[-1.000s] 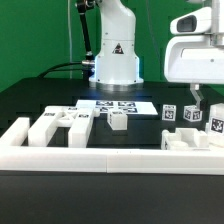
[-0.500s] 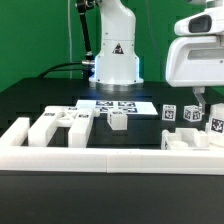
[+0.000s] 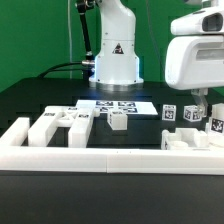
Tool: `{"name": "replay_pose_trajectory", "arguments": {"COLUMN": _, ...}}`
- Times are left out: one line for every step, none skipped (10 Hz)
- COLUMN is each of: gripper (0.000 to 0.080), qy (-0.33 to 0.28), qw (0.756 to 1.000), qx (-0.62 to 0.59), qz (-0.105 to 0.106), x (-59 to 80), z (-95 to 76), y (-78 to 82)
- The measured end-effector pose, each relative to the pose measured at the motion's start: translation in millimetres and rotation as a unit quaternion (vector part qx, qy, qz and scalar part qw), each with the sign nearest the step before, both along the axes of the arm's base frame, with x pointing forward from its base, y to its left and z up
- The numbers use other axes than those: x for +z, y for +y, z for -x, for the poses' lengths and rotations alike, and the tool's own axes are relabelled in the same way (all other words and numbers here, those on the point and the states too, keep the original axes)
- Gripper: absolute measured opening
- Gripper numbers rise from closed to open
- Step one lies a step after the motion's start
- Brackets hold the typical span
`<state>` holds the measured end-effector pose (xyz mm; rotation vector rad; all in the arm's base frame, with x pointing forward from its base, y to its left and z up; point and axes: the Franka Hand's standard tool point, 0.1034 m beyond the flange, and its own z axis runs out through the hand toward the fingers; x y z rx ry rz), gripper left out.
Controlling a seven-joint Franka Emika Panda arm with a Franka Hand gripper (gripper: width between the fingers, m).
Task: Assemble chair
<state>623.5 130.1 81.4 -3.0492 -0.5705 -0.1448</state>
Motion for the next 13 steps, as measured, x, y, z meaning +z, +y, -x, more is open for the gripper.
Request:
{"name": "replay_pose_trajectory", "arguments": {"gripper": 0.0648, "qy": -0.001, "qw": 1.000, "qx": 0.023, "qz": 0.002, "x": 0.2, "z": -0.7, "y": -2.6}}
{"name": "replay_pose_trajectory", "arguments": {"gripper": 0.0648, "qy": -0.002, "qw": 0.999, "qx": 0.044, "qz": 0.004, "x": 0.1, "z": -0.9, "y": -3.9}}
{"name": "replay_pose_trajectory", "arguments": {"gripper": 0.0561, "qy": -0.002, "qw": 0.999, "qx": 0.040, "qz": 0.004, "x": -0.1, "z": -0.7, "y": -3.5}}
{"name": "replay_pose_trajectory", "arguments": {"gripper": 0.0425, "qy": -0.002, "qw": 0.999, "qx": 0.039, "qz": 0.004, "x": -0.2, "z": -0.7, "y": -3.8}}
{"name": "replay_pose_trajectory", "arguments": {"gripper": 0.0425, "qy": -0.002, "qw": 0.999, "qx": 0.039, "qz": 0.004, "x": -0.2, "z": -0.7, "y": -3.8}}
{"name": "replay_pose_trajectory", "arguments": {"gripper": 0.0289, "qy": -0.002, "qw": 0.999, "qx": 0.036, "qz": 0.003, "x": -0.2, "z": -0.6, "y": -3.8}}
{"name": "replay_pose_trajectory", "arguments": {"gripper": 0.0289, "qy": -0.001, "qw": 1.000, "qx": 0.025, "qz": 0.002, "x": -0.3, "z": -0.6, "y": -3.7}}
{"name": "replay_pose_trajectory", "arguments": {"gripper": 0.0289, "qy": 0.000, "qw": 1.000, "qx": 0.010, "qz": 0.000, "x": -0.3, "z": -0.5, "y": -3.4}}
{"name": "replay_pose_trajectory", "arguments": {"gripper": 0.0289, "qy": 0.003, "qw": 0.999, "qx": -0.041, "qz": -0.005, "x": -0.5, "z": -0.5, "y": -3.4}}
{"name": "replay_pose_trajectory", "arguments": {"gripper": 0.0289, "qy": 0.005, "qw": 0.997, "qx": -0.083, "qz": -0.008, "x": -0.6, "z": -0.4, "y": -3.5}}
{"name": "replay_pose_trajectory", "arguments": {"gripper": 0.0289, "qy": 0.010, "qw": 0.989, "qx": -0.147, "qz": -0.014, "x": -0.8, "z": -0.1, "y": -3.8}}
{"name": "replay_pose_trajectory", "arguments": {"gripper": 0.0289, "qy": 0.012, "qw": 0.978, "qx": -0.207, "qz": -0.021, "x": -1.1, "z": -0.4, "y": -4.3}}
{"name": "replay_pose_trajectory", "arguments": {"gripper": 0.0291, "qy": 0.012, "qw": 0.966, "qx": -0.258, "qz": -0.027, "x": -1.1, "z": -1.2, "y": -4.6}}
